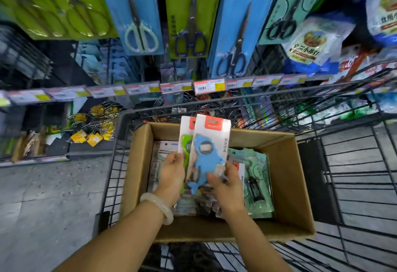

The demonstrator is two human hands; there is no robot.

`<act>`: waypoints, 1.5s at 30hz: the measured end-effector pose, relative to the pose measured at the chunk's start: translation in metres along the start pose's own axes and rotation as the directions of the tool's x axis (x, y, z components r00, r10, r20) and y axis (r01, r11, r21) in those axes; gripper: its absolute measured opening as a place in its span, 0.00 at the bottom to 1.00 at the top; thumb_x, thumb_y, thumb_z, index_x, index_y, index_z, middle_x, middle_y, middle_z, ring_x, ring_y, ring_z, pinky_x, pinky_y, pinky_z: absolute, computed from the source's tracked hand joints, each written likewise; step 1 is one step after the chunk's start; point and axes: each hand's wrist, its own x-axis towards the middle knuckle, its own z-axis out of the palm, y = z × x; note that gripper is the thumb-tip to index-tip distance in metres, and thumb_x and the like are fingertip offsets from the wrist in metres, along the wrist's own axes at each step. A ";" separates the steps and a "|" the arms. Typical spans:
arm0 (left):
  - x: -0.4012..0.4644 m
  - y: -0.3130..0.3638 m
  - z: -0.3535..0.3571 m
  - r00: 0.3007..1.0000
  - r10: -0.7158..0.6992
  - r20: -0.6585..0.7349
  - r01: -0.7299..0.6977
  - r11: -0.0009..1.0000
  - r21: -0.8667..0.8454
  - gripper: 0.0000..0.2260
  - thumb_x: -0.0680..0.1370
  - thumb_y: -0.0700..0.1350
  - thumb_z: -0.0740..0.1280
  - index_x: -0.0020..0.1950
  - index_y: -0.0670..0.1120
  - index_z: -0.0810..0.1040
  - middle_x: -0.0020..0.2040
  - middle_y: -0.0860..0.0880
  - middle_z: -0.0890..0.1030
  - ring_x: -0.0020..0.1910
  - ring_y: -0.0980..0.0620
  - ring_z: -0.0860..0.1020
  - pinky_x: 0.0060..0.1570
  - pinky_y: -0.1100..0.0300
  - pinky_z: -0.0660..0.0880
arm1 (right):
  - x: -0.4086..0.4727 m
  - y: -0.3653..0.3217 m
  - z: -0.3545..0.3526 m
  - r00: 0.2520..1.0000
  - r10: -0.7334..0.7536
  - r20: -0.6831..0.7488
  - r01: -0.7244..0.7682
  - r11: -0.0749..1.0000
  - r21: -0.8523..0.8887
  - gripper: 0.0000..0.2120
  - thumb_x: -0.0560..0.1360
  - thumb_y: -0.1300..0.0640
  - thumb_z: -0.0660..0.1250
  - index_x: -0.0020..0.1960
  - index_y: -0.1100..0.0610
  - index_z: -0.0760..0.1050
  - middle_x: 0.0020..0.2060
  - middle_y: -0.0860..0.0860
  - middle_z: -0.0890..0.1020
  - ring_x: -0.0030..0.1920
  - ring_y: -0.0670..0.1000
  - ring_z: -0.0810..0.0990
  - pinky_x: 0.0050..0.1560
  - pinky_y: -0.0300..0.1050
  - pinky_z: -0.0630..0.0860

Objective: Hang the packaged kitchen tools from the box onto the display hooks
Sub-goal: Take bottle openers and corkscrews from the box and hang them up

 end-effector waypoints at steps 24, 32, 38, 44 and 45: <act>-0.053 0.038 -0.172 0.918 0.394 -0.033 -0.391 0.892 -0.226 0.17 0.70 0.27 0.70 0.50 0.46 0.75 0.44 0.53 0.81 0.37 0.62 0.81 0.41 0.67 0.79 | -0.051 -0.057 0.088 0.896 -0.378 0.234 0.398 0.916 -0.045 0.33 0.73 0.65 0.70 0.73 0.49 0.61 0.65 0.46 0.75 0.63 0.47 0.75 0.53 0.40 0.78; -0.091 0.030 -0.302 0.846 0.500 -0.185 -0.533 0.794 -0.293 0.18 0.71 0.28 0.70 0.56 0.45 0.73 0.47 0.53 0.81 0.45 0.56 0.79 0.45 0.65 0.78 | -0.133 -0.056 0.193 0.788 -0.516 0.336 0.569 0.818 -0.079 0.33 0.73 0.64 0.70 0.73 0.52 0.61 0.68 0.46 0.70 0.65 0.45 0.71 0.55 0.36 0.76; -0.114 0.004 -0.402 0.804 0.522 -0.286 -0.594 0.734 -0.330 0.17 0.72 0.29 0.70 0.52 0.48 0.75 0.47 0.49 0.83 0.41 0.57 0.81 0.38 0.66 0.78 | -0.183 -0.036 0.275 0.739 -0.538 0.406 0.589 0.808 0.000 0.32 0.71 0.64 0.72 0.65 0.38 0.64 0.63 0.40 0.73 0.64 0.46 0.73 0.57 0.50 0.78; -0.139 -0.019 -0.489 0.741 0.511 -0.435 -0.658 0.681 -0.321 0.18 0.72 0.30 0.69 0.57 0.48 0.74 0.51 0.48 0.83 0.43 0.58 0.82 0.37 0.65 0.79 | -0.235 -0.022 0.357 0.667 -0.536 0.518 0.607 0.794 0.040 0.33 0.69 0.61 0.74 0.59 0.29 0.65 0.66 0.46 0.73 0.65 0.50 0.73 0.62 0.61 0.73; -0.142 -0.022 -0.501 0.728 0.505 -0.463 -0.669 0.672 -0.319 0.19 0.72 0.29 0.69 0.59 0.47 0.74 0.51 0.48 0.83 0.41 0.59 0.82 0.37 0.66 0.79 | -0.243 -0.022 0.370 0.653 -0.538 0.532 0.608 0.792 0.056 0.33 0.70 0.63 0.73 0.58 0.30 0.65 0.65 0.47 0.74 0.65 0.50 0.74 0.62 0.60 0.73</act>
